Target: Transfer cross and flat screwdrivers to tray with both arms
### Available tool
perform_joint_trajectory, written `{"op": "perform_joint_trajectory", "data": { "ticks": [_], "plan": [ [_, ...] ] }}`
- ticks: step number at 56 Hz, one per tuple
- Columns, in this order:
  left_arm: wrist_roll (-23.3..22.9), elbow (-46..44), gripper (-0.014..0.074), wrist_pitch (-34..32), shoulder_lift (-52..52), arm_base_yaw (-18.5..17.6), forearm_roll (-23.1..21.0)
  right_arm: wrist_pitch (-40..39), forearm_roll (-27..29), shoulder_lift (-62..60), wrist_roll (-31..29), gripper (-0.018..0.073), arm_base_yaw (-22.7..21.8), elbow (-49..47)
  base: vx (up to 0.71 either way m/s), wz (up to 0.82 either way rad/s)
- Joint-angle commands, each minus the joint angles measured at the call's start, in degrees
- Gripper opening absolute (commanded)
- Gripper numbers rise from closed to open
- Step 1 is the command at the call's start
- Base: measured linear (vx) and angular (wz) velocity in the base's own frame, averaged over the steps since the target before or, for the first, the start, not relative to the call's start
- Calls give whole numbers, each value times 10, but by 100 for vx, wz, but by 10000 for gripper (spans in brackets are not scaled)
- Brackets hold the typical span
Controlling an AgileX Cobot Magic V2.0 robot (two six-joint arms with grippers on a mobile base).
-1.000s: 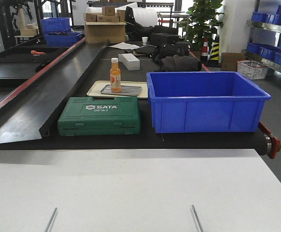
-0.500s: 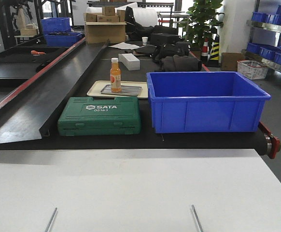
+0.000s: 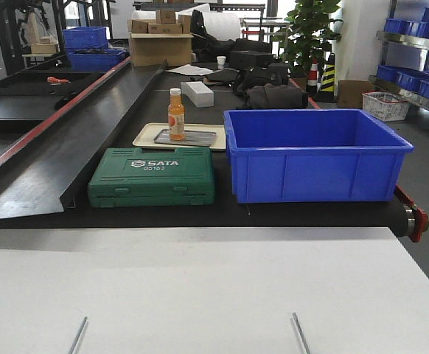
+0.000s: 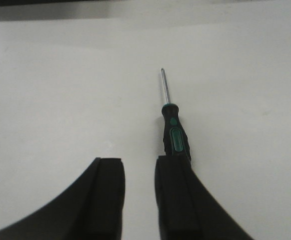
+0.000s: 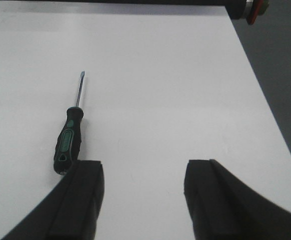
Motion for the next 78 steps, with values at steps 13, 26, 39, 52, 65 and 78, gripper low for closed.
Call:
{"op": "perform_joint_trajectory", "data": {
  "ticks": [13, 26, 39, 52, 65, 78],
  "plan": [
    [-14, -134, 481, 19, 106, -14, -2, 96, 11, 72, -7, 452, -1, -84, 0, 0],
    [-16, -300, 493, 113, 251, -53, -5, 98, 8, 111, -7, 452, -1, -129, 0, 0],
    [-16, -426, 493, 217, 414, -57, -18, 50, 9, 110, -7, 452, -1, -128, 0, 0],
    [-16, -527, 493, 278, 555, -57, -15, 85, 9, 110, -7, 452, -1, -128, 0, 0],
    [-16, -578, 493, 303, 646, -57, -18, 146, 20, 111, -8, 485, -1, -128, 0, 0],
    [-20, -591, 493, 314, 690, -57, -19, 189, 61, 146, -56, 504, -1, -156, 0, 0]
  ]
}}
